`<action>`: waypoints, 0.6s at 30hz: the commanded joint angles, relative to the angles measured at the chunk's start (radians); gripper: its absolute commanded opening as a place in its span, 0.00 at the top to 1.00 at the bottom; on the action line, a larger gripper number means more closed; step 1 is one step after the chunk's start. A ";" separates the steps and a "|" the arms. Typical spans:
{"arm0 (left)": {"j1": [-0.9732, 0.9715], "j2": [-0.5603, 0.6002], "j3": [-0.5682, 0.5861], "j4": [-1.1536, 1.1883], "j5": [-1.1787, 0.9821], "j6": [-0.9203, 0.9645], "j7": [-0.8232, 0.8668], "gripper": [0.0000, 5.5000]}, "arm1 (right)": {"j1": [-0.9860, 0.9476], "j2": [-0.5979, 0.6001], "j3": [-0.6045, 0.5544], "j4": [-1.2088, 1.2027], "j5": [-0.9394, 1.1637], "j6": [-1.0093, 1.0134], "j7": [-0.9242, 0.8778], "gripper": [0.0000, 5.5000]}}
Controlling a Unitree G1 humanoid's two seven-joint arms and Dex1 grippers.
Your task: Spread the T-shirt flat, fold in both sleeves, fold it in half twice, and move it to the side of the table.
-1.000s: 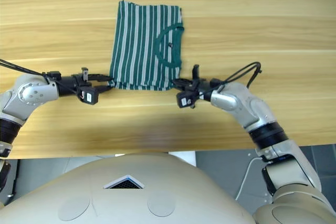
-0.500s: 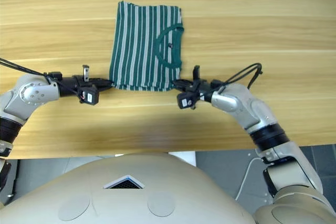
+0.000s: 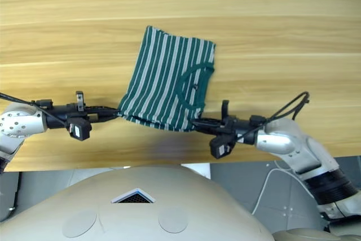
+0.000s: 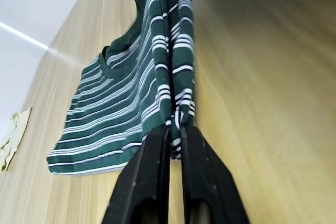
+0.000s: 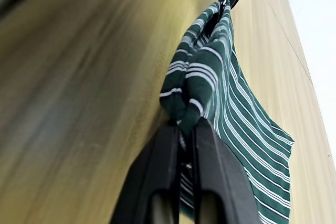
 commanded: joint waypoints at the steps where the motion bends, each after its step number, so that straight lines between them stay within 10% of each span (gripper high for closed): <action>1: 0.034 0.029 0.010 -0.029 -0.048 -0.038 -0.024 0.97 | 0.060 -0.033 -0.071 -0.036 0.042 -0.044 -0.003 0.98; 18: -0.368 -0.324 0.073 0.240 0.144 0.121 0.179 0.97 | -0.148 0.193 -0.170 0.069 -0.075 0.210 -0.109 0.98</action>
